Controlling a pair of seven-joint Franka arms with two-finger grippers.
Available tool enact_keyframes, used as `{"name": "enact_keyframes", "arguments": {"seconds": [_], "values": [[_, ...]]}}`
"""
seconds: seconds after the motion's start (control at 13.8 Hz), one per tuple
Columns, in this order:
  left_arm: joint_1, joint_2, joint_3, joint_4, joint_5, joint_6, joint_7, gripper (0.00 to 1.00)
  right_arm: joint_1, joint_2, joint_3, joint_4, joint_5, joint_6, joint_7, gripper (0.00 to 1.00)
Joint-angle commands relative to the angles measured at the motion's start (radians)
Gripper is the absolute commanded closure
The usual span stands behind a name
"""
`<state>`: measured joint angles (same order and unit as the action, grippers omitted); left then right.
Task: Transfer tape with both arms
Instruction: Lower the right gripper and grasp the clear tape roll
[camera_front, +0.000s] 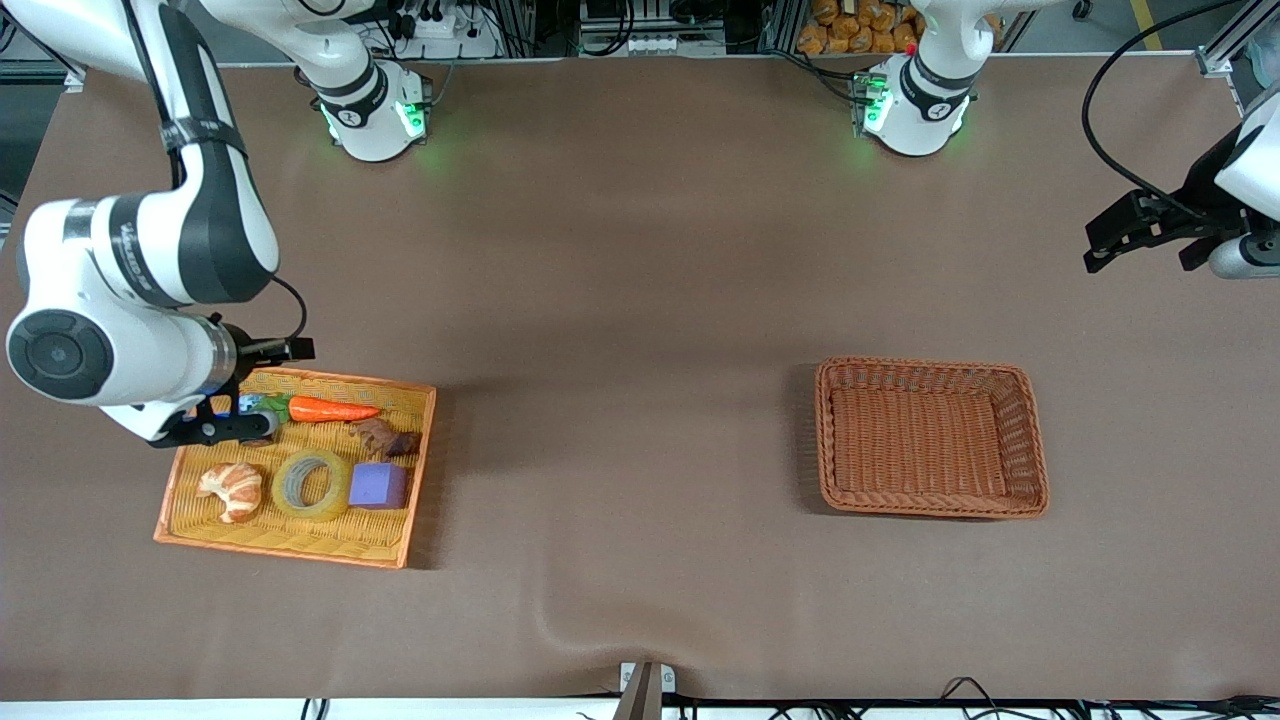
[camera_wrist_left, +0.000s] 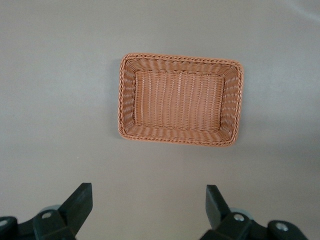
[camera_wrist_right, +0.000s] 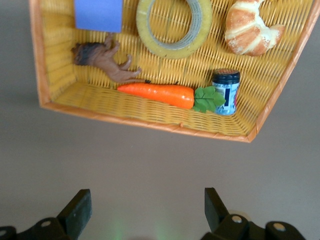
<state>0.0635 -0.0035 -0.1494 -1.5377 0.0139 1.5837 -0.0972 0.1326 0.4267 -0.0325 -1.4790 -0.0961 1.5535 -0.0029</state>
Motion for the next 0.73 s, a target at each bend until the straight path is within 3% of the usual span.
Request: {"name": "enact_keyframes", "arguments": {"seconds": [0.0,0.44,0.65], "values": [[-0.002,0.002,-0.006,0.005,0.014,0.01,0.021,0.0,-0.068,0.111,0.009,0.042,-0.001,0.15,-0.006,0.0],[-0.002,0.007,-0.016,0.005,0.005,0.012,0.019,0.0,-0.139,0.285,0.011,0.042,0.059,0.498,-0.006,0.0],[-0.005,0.011,-0.016,0.005,0.008,0.019,0.019,0.0,-0.134,0.307,0.013,0.045,0.056,0.526,-0.003,0.0]]}}
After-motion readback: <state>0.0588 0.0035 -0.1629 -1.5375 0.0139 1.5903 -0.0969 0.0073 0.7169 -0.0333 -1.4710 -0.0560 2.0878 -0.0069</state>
